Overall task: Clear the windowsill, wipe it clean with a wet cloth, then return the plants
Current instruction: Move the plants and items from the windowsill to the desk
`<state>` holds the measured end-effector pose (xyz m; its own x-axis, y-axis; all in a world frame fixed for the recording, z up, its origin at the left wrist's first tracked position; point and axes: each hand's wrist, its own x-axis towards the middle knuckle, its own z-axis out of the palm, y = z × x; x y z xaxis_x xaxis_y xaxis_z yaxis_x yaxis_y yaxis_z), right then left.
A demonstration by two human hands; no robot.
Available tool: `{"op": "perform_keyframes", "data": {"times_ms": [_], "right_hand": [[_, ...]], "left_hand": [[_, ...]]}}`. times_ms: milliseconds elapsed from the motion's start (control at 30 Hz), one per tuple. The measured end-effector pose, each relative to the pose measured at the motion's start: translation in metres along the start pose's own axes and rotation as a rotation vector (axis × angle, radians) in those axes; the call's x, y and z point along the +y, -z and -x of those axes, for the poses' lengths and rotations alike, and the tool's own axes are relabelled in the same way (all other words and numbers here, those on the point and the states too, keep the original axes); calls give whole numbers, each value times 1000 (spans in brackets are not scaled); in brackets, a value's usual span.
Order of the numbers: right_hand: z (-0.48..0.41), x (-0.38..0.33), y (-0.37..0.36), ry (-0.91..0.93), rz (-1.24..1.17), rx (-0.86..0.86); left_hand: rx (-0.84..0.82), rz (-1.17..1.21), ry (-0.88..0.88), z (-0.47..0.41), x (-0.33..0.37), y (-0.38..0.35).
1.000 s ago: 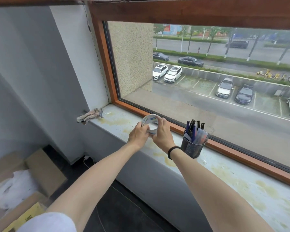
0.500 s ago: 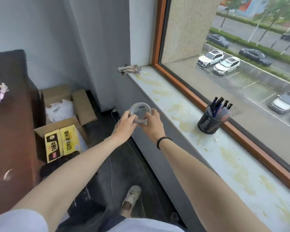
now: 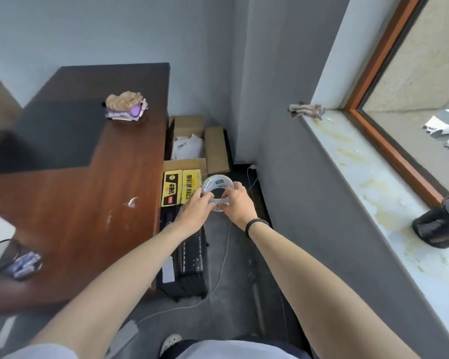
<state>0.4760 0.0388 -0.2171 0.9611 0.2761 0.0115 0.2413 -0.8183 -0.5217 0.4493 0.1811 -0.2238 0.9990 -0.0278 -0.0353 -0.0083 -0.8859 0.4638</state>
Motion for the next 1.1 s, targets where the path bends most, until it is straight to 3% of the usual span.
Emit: {"op": "perform_keyframes", "data": {"times_ms": [600,867,1100], "right_hand": [[5,-251,-217,155,42,-447],[27,-273,-241,103,13,-544],[40,-269,-246,-27,10,-712]], "left_hand": [[-60,35,387,148,-288,93],[-15,-38,589,165,-328,82],[73,180,737,156,-334,75]]}}
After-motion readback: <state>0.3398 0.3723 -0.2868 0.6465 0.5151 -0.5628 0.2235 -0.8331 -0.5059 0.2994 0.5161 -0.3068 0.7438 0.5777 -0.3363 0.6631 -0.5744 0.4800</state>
